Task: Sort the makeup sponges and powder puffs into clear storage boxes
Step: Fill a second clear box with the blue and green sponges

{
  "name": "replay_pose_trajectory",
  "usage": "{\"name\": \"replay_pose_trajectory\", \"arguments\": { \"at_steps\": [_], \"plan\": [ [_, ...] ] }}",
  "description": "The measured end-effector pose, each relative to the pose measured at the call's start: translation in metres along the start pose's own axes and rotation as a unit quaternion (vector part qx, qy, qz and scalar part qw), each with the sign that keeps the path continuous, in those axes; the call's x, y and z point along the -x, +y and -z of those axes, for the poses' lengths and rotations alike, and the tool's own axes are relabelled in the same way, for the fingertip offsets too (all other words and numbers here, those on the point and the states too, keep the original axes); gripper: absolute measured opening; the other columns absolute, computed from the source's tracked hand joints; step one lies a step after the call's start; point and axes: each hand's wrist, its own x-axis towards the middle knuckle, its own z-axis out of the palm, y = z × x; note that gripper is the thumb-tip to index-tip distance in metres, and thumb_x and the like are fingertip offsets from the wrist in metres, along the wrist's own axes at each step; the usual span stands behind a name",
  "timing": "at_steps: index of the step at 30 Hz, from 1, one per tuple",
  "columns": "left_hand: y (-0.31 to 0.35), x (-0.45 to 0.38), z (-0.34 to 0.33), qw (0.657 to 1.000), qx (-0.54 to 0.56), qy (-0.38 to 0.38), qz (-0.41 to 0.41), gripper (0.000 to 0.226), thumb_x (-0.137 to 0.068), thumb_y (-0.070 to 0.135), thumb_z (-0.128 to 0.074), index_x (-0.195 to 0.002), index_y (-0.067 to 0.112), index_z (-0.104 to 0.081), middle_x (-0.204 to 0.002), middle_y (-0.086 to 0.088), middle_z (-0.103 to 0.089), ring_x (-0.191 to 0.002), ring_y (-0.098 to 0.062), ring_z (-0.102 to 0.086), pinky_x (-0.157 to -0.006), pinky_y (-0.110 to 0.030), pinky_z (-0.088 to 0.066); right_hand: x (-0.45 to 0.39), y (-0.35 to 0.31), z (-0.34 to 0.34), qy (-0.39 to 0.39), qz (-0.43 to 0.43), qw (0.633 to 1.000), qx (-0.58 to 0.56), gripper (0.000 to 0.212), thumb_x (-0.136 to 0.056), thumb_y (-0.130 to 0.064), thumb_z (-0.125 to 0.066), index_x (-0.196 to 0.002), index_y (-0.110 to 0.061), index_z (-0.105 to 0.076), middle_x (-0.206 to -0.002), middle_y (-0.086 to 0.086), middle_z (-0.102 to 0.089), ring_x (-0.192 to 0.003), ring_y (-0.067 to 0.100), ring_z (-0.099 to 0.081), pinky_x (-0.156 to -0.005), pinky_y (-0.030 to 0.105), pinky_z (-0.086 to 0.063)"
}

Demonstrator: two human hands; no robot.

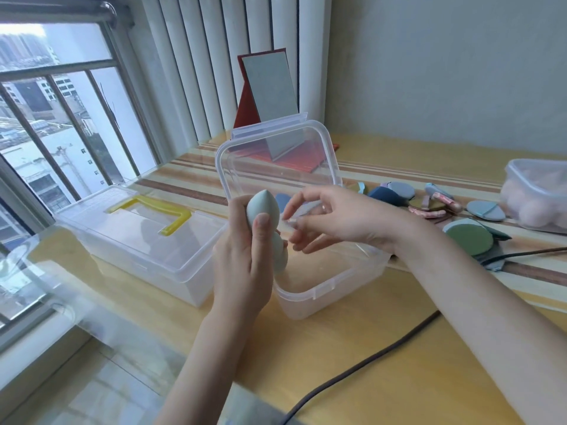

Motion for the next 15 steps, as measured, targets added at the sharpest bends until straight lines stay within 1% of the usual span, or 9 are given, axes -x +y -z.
{"name": "replay_pose_trajectory", "arguments": {
  "at_steps": [2,4,6,7,9,10,11,13,15],
  "plan": [
    [0.001,-0.001,0.001,1.0,-0.007,-0.009,-0.005,0.019,-0.093,0.058,-0.019,-0.1,0.048,-0.033,-0.078,0.03,-0.063,-0.075,0.002,-0.057,-0.059,-0.013,-0.038,0.003,-0.005,0.001,-0.025,0.052,0.998,-0.027,0.027,-0.094,-0.018,-0.061,-0.119,-0.029,-0.062,-0.097,0.009,-0.068,-0.086,0.014,-0.071,-0.073,0.027,-0.059],
    [0.003,-0.002,0.002,1.0,-0.011,-0.017,-0.018,0.018,-0.094,0.056,-0.019,-0.101,0.049,-0.034,-0.084,0.038,-0.06,-0.074,0.007,-0.057,-0.058,-0.012,-0.038,0.005,-0.008,-0.004,-0.062,0.105,0.992,-0.043,0.037,-0.095,-0.017,-0.059,-0.127,-0.037,-0.059,-0.102,0.007,-0.061,-0.086,0.009,-0.067,-0.072,0.022,-0.055],
    [0.004,-0.003,0.003,0.999,-0.004,-0.023,-0.03,0.023,-0.096,0.05,-0.019,-0.109,0.05,-0.038,-0.089,0.041,-0.058,-0.076,0.012,-0.057,-0.06,-0.009,-0.039,0.004,-0.008,-0.012,-0.063,0.139,0.987,-0.044,0.034,-0.095,-0.016,-0.059,-0.124,-0.034,-0.061,-0.101,0.008,-0.059,-0.085,0.007,-0.063,-0.07,0.02,-0.053],
    [0.004,-0.003,0.004,0.999,0.003,-0.025,-0.031,0.028,-0.097,0.049,-0.018,-0.114,0.049,-0.04,-0.09,0.039,-0.059,-0.078,0.01,-0.058,-0.063,-0.011,-0.042,0.003,-0.008,-0.014,-0.047,0.149,0.987,-0.05,0.03,-0.093,-0.017,-0.062,-0.121,-0.029,-0.063,-0.1,0.009,-0.059,-0.084,0.008,-0.062,-0.069,0.02,-0.052],
    [0.004,-0.002,0.003,1.0,0.012,-0.018,-0.018,0.036,-0.096,0.052,-0.015,-0.117,0.042,-0.043,-0.083,0.025,-0.065,-0.076,0.0,-0.061,-0.069,-0.029,-0.049,0.0,-0.007,-0.01,-0.01,0.163,0.984,-0.078,0.024,-0.089,-0.014,-0.068,-0.111,-0.02,-0.067,-0.1,0.012,-0.06,-0.085,0.009,-0.062,-0.068,0.021,-0.051],
    [0.004,-0.001,0.002,1.0,0.019,-0.009,-0.008,0.038,-0.095,0.052,-0.015,-0.116,0.036,-0.043,-0.077,0.017,-0.066,-0.074,-0.006,-0.063,-0.069,-0.039,-0.05,0.0,-0.006,-0.004,0.007,0.159,0.983,-0.088,0.021,-0.087,-0.013,-0.069,-0.107,-0.019,-0.068,-0.101,0.011,-0.062,-0.086,0.01,-0.062,-0.068,0.021,-0.052],
    [0.003,0.0,0.001,1.0,0.028,-0.001,0.001,0.036,-0.095,0.051,-0.016,-0.114,0.033,-0.041,-0.073,0.012,-0.066,-0.073,-0.012,-0.064,-0.068,-0.043,-0.05,0.0,-0.005,0.004,0.018,0.146,0.985,-0.086,0.019,-0.086,-0.012,-0.07,-0.103,-0.02,-0.07,-0.101,0.008,-0.063,-0.085,0.01,-0.063,-0.068,0.022,-0.053],
    [0.003,0.001,-0.001,0.999,0.039,0.015,0.002,0.029,-0.097,0.046,-0.018,-0.112,0.031,-0.038,-0.069,0.008,-0.065,-0.071,-0.014,-0.064,-0.068,-0.041,-0.049,0.003,-0.002,0.019,0.002,0.095,0.995,-0.018,0.019,-0.083,-0.011,-0.072,-0.098,-0.023,-0.073,-0.099,0.002,-0.065,-0.077,0.008,-0.066,-0.066,0.022,-0.053],
    [0.003,0.001,-0.003,0.999,0.039,0.025,-0.003,0.033,-0.097,0.043,-0.018,-0.112,0.023,-0.04,-0.073,0.006,-0.062,-0.071,-0.014,-0.061,-0.067,-0.035,-0.047,0.004,0.001,0.023,-0.068,0.03,0.993,0.097,0.024,-0.08,-0.012,-0.075,-0.099,-0.027,-0.072,-0.101,-0.001,-0.067,-0.074,0.01,-0.069,-0.066,0.023,-0.055]
  ]
}}
